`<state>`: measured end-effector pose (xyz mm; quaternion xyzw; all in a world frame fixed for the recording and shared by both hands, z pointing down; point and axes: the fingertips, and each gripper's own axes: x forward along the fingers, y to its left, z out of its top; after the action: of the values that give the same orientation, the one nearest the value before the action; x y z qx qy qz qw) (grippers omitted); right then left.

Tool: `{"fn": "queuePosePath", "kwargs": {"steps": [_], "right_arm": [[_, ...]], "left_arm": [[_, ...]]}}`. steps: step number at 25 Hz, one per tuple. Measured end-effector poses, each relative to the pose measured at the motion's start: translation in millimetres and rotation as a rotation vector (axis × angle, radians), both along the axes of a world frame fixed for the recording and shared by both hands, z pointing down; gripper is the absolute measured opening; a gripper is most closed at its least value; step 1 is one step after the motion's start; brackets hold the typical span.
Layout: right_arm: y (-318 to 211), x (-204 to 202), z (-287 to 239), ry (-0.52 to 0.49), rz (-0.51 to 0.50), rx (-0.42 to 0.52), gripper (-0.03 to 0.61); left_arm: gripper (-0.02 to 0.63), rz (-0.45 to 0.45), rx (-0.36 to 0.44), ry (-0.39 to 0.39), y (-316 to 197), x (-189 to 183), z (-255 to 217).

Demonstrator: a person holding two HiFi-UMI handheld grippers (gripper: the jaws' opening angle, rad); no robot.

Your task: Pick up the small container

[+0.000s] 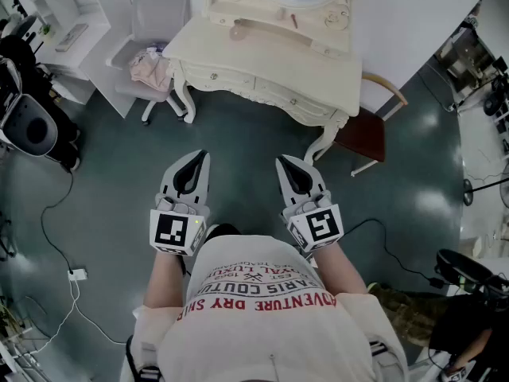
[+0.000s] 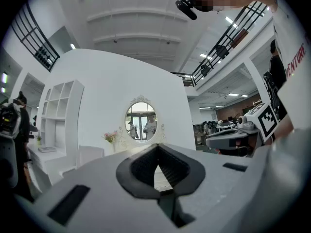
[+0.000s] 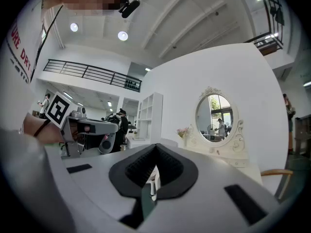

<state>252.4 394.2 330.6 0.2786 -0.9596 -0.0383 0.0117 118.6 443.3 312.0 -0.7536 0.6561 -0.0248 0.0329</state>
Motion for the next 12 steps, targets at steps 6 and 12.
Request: {"fn": "queuePosePath", "kwargs": {"steps": [6,12], "right_arm": [[3.9,0.2,1.0,-0.005,0.000,-0.007,-0.003],[5.5,1.6,-3.7,-0.026,0.014,-0.008,-0.002]], "left_arm": [[0.006,0.007,0.005,0.015,3.7,1.3,-0.4],[0.006,-0.006,-0.022,0.024,5.0,-1.8,4.6]]}}
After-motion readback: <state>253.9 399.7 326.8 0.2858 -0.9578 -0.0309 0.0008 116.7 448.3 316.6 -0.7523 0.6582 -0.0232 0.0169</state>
